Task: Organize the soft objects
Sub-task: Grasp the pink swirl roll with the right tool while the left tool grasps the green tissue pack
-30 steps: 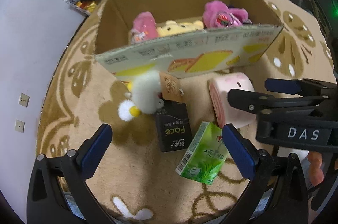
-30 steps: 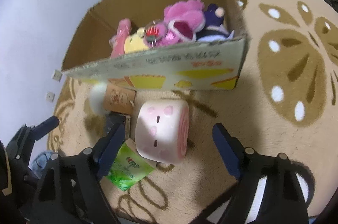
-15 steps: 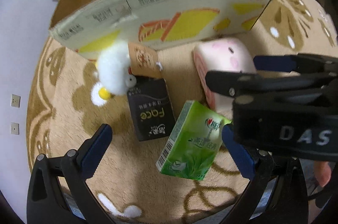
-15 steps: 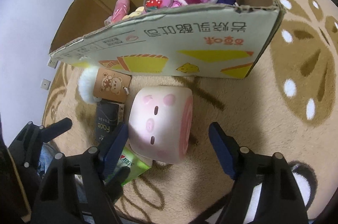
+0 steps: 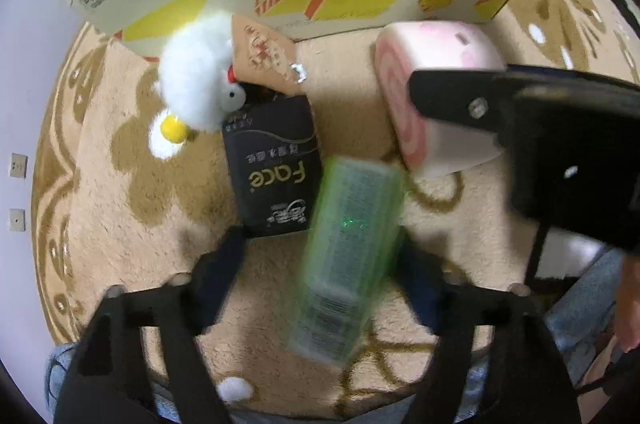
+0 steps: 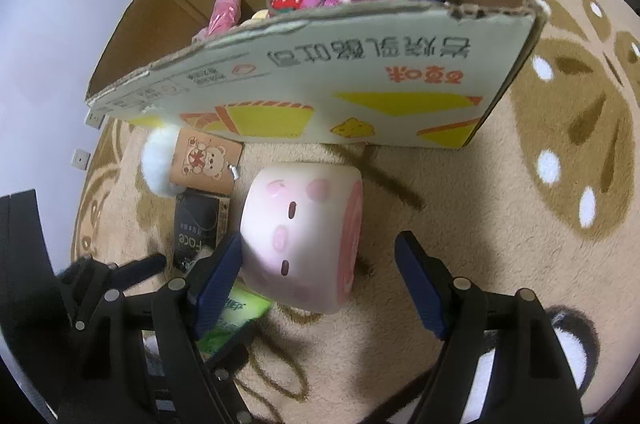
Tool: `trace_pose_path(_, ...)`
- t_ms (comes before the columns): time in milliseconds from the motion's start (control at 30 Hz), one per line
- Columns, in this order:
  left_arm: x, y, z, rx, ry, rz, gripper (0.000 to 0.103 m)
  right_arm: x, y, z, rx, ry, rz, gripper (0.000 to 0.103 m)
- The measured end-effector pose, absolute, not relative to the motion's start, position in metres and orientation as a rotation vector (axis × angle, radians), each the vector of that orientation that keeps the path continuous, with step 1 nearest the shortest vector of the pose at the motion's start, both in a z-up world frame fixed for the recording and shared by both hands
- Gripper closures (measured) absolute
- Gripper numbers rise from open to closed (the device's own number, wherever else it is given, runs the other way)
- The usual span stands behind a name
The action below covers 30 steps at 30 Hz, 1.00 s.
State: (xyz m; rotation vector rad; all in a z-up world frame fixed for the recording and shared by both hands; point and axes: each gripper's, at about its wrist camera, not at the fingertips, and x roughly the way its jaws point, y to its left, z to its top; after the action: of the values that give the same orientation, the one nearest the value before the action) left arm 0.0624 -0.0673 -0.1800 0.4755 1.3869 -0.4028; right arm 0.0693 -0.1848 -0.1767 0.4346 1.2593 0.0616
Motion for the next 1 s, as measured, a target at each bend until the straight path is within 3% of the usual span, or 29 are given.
trace_pose_path(33, 0.062, -0.066, -0.182, 0.473, 1.394, -0.402, 0.036, 0.069, -0.184, -0.175, 0.431, 1.251, 0.064, 0.028)
trace_pose_path(100, 0.061, -0.066, -0.184, 0.471, 1.410, -0.404, 0.057, 0.070, -0.183, -0.175, 0.432, 1.246, 0.066, 0.029)
trace_pose_path(200, 0.057, -0.067, -0.183, 0.474, 1.416, -0.416, 0.062, 0.072, -0.180, -0.181, 0.443, 1.261, 0.073, 0.029)
trace_pose_path(233, 0.055, -0.068, -0.181, 0.485, 1.413, -0.418, 0.063, 0.073, -0.178, -0.182, 0.441, 1.268, 0.077, 0.030)
trace_pose_path(300, 0.048, -0.070, -0.176, 0.503, 1.392, -0.421, 0.064, 0.072, -0.175, -0.181, 0.425, 1.259, 0.081, 0.047)
trace_pose_path(367, 0.044, -0.073, -0.168, 0.511, 1.364, -0.421, 0.064, 0.071, -0.172, -0.177, 0.412, 1.244, 0.086, 0.055)
trace_pose_path(733, 0.039, -0.066, -0.134, 0.445, 1.273, -0.424, 0.065, 0.062, -0.171, -0.170, 0.384, 1.225, 0.048, 0.059)
trace_pose_path(1000, 0.043, -0.059, -0.099, 0.397, 1.169, -0.374, 0.066, 0.055, -0.177, -0.151, 0.372, 1.160, 0.032, 0.071)
